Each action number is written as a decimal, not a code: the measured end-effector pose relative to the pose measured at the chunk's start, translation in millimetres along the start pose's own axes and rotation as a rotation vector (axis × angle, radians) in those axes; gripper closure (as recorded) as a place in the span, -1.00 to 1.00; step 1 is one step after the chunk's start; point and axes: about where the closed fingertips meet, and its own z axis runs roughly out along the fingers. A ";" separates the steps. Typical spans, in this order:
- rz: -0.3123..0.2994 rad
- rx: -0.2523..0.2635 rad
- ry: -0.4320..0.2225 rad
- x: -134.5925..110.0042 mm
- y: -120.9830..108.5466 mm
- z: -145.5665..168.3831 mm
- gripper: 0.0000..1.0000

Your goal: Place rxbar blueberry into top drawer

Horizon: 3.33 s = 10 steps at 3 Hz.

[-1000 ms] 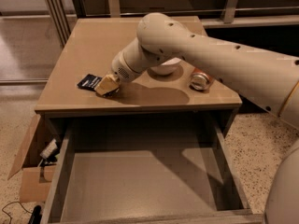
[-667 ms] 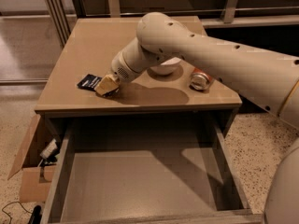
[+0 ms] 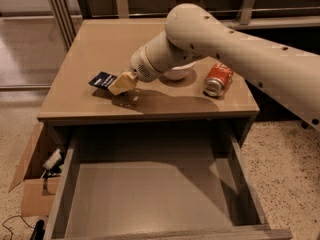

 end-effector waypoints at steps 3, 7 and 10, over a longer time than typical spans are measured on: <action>0.000 0.053 -0.075 39.3 55.5 -89.6 1.00; 0.147 0.052 -0.079 135.8 93.7 -95.2 1.00; 0.304 -0.008 -0.006 226.0 108.6 -38.9 1.00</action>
Offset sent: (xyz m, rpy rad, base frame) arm -0.0958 -0.0826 0.0373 0.0561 -0.0725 -0.0459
